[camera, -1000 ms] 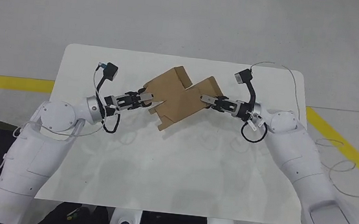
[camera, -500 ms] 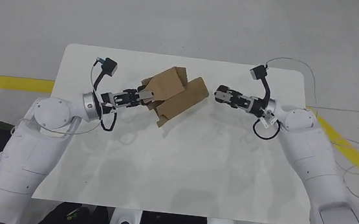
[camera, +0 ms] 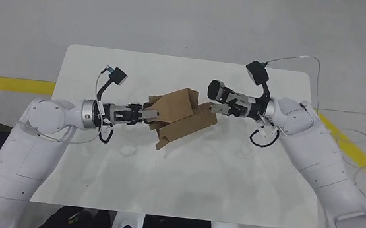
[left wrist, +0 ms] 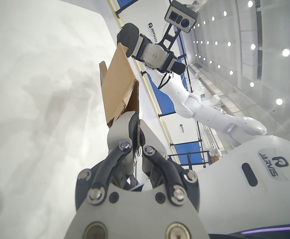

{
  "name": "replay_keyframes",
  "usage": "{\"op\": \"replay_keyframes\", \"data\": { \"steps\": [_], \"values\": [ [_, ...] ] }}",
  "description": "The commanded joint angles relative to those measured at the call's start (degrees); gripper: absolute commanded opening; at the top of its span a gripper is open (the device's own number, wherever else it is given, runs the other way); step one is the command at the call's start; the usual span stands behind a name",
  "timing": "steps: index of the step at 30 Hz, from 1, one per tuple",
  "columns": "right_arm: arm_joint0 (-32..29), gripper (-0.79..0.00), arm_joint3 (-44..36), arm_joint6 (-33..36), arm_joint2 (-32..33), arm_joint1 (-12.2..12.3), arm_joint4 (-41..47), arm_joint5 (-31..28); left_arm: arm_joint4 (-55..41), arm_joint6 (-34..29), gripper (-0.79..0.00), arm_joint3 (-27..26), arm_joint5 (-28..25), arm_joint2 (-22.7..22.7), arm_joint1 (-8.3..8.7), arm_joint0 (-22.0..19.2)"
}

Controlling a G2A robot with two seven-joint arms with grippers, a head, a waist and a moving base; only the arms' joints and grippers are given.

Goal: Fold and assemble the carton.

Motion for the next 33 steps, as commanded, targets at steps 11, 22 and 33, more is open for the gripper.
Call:
{"op": "replay_keyframes", "data": {
  "steps": [11, 22, 33],
  "values": [
    [7.3, -0.4, 1.9, 0.0, -10.8, 2.9, 3.3, 0.0, 7.4, 4.3, -0.785, -0.5, -3.9, -0.1, 0.23, 1.3],
    [10.5, -0.406, 1.2, 0.0, -19.6, 3.8, 8.0, 0.0, 7.1, 4.1, -0.785, -1.1, -4.3, 0.4, 0.36, 1.6],
    [13.7, -0.413, 4.1, 0.0, -26.2, 2.8, 12.4, 0.0, 4.4, 2.3, -0.785, -2.4, -4.1, 0.1, 0.65, 1.9]
  ]
}}
